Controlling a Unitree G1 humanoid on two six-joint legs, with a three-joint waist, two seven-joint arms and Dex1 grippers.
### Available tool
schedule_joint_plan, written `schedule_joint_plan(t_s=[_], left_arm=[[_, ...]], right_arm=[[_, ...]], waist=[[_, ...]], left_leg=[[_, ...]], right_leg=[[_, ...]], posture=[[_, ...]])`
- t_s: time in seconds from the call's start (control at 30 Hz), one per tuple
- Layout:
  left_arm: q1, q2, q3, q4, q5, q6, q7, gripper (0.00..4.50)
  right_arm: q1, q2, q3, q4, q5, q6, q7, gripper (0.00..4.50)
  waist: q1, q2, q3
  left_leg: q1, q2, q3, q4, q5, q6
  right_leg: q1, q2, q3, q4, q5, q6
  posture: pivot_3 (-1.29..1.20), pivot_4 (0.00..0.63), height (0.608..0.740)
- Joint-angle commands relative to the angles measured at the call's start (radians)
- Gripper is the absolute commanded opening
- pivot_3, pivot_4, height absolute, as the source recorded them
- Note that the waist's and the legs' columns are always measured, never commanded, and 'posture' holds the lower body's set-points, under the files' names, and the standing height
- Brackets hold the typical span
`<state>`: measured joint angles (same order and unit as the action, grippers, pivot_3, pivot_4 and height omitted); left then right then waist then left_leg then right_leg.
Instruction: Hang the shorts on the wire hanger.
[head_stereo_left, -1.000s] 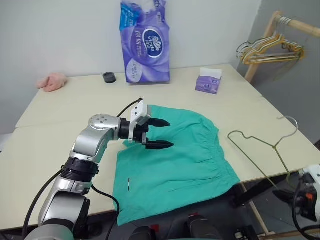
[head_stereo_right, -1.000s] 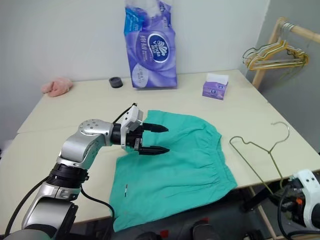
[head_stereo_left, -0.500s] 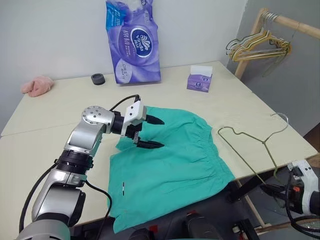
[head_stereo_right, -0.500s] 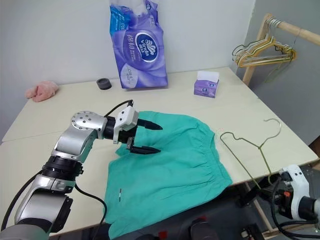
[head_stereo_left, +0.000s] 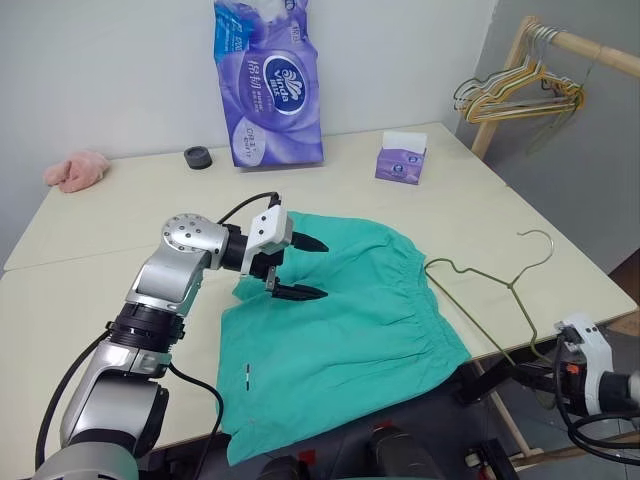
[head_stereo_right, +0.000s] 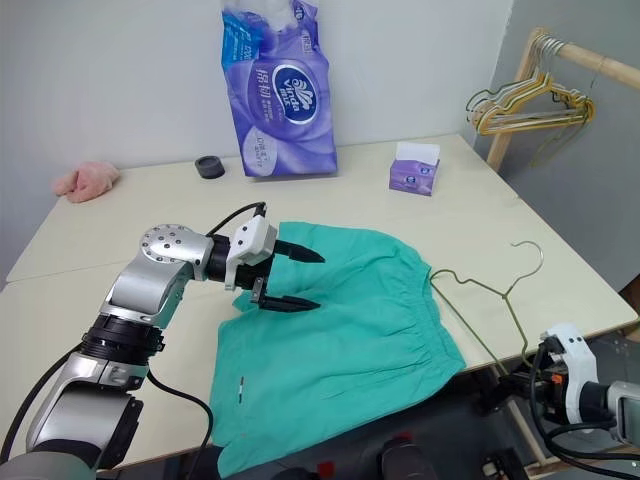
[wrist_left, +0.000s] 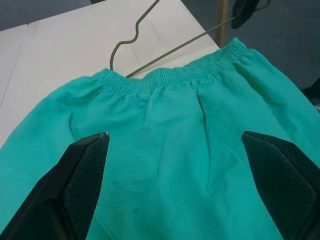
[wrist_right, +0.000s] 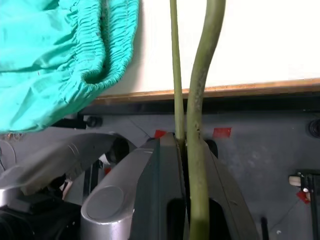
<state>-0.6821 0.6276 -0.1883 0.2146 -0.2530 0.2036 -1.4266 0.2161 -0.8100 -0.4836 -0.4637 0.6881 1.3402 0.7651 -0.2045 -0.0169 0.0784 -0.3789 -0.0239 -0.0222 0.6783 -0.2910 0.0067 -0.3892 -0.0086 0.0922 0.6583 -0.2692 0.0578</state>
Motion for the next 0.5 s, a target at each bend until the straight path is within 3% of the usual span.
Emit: schedule_joint_plan(t_s=[0.03, 0.5], left_arm=[[-0.012, -0.003, 0.011, -0.005, -0.002, -0.028, 0.005, 4.48], [0.000, 0.010, 0.020, 0.026, 0.007, -0.065, 0.018, 4.48]], right_arm=[[-0.029, -0.040, 0.023, -0.008, 0.040, -0.012, 0.036, 0.00], [0.017, -0.141, -0.028, 0.026, 0.068, -0.037, 0.082, 0.00]], waist=[[0.001, 0.000, 0.000], [0.010, 0.000, 0.000]], left_leg=[[0.000, 0.000, 0.000, 0.000, 0.000, 0.000], [0.000, 0.000, 0.000, 0.000, 0.000, 0.000]], right_leg=[[0.000, 0.000, 0.000, 0.000, 0.000, 0.000], [0.000, 0.000, 0.000, 0.000, 0.000, 0.000]], posture=[[-0.27, 0.065, 0.740], [-0.25, 0.064, 0.740]])
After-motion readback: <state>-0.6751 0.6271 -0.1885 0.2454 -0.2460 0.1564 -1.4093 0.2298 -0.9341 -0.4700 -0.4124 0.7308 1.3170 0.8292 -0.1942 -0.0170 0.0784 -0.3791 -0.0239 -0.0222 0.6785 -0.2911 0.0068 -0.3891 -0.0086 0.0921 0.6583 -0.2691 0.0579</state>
